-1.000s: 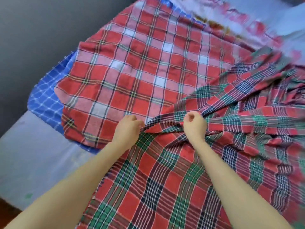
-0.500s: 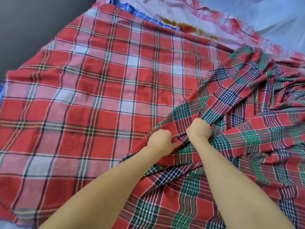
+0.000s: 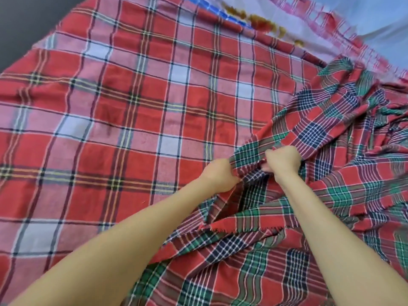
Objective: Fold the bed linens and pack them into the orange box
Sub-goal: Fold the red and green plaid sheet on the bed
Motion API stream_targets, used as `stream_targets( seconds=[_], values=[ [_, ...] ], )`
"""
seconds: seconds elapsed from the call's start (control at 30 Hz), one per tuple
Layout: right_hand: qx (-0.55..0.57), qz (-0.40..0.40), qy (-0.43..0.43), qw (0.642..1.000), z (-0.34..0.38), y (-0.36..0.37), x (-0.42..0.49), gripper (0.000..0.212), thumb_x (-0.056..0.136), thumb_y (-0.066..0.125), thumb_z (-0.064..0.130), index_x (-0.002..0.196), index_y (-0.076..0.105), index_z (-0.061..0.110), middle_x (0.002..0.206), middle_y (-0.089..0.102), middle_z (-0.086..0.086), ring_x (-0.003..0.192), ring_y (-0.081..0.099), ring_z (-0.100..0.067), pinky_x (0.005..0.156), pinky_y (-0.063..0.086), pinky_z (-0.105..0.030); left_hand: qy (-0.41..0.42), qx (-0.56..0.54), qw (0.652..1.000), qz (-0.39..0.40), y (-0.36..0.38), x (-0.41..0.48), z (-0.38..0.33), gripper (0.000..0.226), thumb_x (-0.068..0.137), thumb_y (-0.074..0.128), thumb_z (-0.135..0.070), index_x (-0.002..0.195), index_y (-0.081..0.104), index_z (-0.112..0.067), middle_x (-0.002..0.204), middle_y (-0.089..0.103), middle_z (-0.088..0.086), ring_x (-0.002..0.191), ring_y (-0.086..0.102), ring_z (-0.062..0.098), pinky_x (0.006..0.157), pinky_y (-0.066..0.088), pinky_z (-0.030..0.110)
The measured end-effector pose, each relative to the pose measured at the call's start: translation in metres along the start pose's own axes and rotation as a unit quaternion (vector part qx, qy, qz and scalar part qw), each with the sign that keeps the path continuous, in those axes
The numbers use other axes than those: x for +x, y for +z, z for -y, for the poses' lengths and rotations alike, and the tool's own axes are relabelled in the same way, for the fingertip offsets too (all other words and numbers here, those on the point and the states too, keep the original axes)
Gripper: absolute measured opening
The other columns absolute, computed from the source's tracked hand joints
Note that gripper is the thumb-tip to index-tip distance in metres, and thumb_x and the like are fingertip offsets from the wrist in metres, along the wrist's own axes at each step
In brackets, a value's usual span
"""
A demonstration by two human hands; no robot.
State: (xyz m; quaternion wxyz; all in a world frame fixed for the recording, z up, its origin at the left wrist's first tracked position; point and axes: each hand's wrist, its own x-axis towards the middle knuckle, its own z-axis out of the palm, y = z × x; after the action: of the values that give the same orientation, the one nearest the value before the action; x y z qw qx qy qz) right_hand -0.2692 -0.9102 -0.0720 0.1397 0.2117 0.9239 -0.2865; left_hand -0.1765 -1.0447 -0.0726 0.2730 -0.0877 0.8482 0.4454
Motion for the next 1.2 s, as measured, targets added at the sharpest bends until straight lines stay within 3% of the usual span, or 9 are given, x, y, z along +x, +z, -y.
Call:
stream_targets(
  seconds=[0.13, 0.23, 0.3, 0.5, 0.63, 0.77, 0.93, 1.07, 1.2],
  values=[
    [0.146, 0.01, -0.148, 0.978, 0.105, 0.015, 0.006, 0.019, 0.064, 0.054, 0.013, 0.046, 0.051, 0.013, 0.056, 0.053, -0.004, 0.07, 0.068, -0.039, 0.061, 0.055, -0.057, -0.007, -0.01, 0.982, -0.19, -0.083, -0.017, 0.017, 0.021, 0.092, 0.055, -0.019, 0.092, 0.061, 0.001, 0.094, 0.063, 0.022, 0.091, 0.058, 0.034, 0.073, 0.039, 0.033],
    [0.148, 0.048, -0.207, 0.966, 0.201, 0.07, -0.002, 0.005, 0.055, 0.053, 0.016, 0.055, 0.056, 0.013, 0.06, 0.05, -0.004, 0.072, 0.068, -0.032, 0.067, 0.058, -0.05, -0.046, 0.037, 0.947, -0.314, -0.148, -0.018, 0.055, 0.021, 0.09, 0.056, -0.015, 0.1, 0.057, 0.004, 0.105, 0.061, 0.025, 0.101, 0.055, 0.04, 0.081, 0.039, 0.04],
    [0.138, 0.087, -0.225, 0.961, 0.242, 0.105, -0.021, 0.008, 0.067, 0.058, 0.01, 0.075, 0.059, 0.01, 0.076, 0.057, -0.01, 0.08, 0.064, -0.027, 0.075, 0.055, -0.036, -0.083, 0.087, 0.939, -0.323, -0.17, -0.014, 0.083, 0.021, 0.09, 0.055, -0.011, 0.101, 0.056, 0.006, 0.107, 0.06, 0.029, 0.103, 0.054, 0.044, 0.082, 0.039, 0.044],
    [0.086, 0.241, -0.186, 0.949, 0.212, 0.158, -0.048, 0.031, 0.088, 0.056, 0.005, 0.119, 0.06, 0.005, 0.104, 0.058, -0.01, 0.089, 0.049, -0.019, 0.081, 0.043, -0.029, -0.139, 0.124, 0.939, -0.289, -0.157, 0.006, 0.142, 0.021, 0.088, 0.058, -0.012, 0.099, 0.058, 0.007, 0.106, 0.061, 0.031, 0.102, 0.055, 0.045, 0.083, 0.041, 0.046],
    [0.162, 0.228, -0.158, 0.947, 0.147, 0.091, -0.067, 0.016, 0.092, 0.054, 0.005, 0.081, 0.061, 0.015, 0.096, 0.063, -0.009, 0.087, 0.061, -0.02, 0.079, 0.053, -0.033, -0.035, 0.128, 0.916, -0.378, -0.121, -0.007, 0.122, 0.016, 0.085, 0.058, -0.013, 0.09, 0.058, 0.002, 0.096, 0.059, 0.026, 0.092, 0.055, 0.043, 0.077, 0.039, 0.046],
    [0.133, 0.086, -0.052, 0.986, 0.025, -0.006, -0.071, 0.011, 0.094, 0.054, 0.009, 0.089, 0.064, 0.006, 0.073, 0.064, -0.008, 0.062, 0.063, -0.017, 0.052, 0.055, -0.022, 0.159, 0.097, 0.96, -0.211, -0.045, -0.039, 0.077, 0.022, 0.087, 0.061, -0.03, 0.081, 0.061, -0.009, 0.085, 0.06, 0.01, 0.087, 0.057, 0.03, 0.077, 0.046, 0.037],
    [0.152, -0.023, 0.208, 0.966, -0.138, -0.054, -0.058, 0.028, 0.093, 0.058, 0.014, 0.098, 0.061, -0.013, 0.064, 0.063, -0.018, 0.04, 0.061, -0.018, 0.035, 0.048, -0.023, 0.217, 0.255, 0.942, -0.034, 0.037, -0.041, 0.043, 0.042, 0.086, 0.057, -0.038, 0.121, 0.053, -0.015, 0.115, 0.054, 0.007, 0.11, 0.048, 0.028, 0.091, 0.043, 0.039],
    [0.314, -0.017, 0.283, 0.906, -0.169, -0.059, -0.047, 0.036, 0.093, 0.06, 0.016, 0.108, 0.052, -0.016, 0.074, 0.065, -0.023, 0.046, 0.066, -0.022, 0.04, 0.052, -0.024, 0.194, 0.303, 0.932, -0.04, 0.061, -0.031, 0.031, 0.026, 0.091, 0.047, -0.013, 0.116, 0.053, -0.013, 0.109, 0.056, 0.008, 0.105, 0.053, 0.03, 0.082, 0.044, 0.039],
    [0.361, -0.065, 0.278, 0.888, -0.151, -0.056, -0.024, 0.044, 0.084, 0.071, 0.032, 0.103, 0.056, -0.005, 0.093, 0.065, -0.019, 0.065, 0.067, -0.025, 0.039, 0.049, -0.024, 0.185, 0.186, 0.96, -0.095, 0.058, -0.027, 0.029, 0.023, 0.097, 0.046, -0.024, 0.102, 0.062, -0.009, 0.097, 0.063, 0.009, 0.093, 0.059, 0.03, 0.076, 0.048, 0.037]
  ],
)
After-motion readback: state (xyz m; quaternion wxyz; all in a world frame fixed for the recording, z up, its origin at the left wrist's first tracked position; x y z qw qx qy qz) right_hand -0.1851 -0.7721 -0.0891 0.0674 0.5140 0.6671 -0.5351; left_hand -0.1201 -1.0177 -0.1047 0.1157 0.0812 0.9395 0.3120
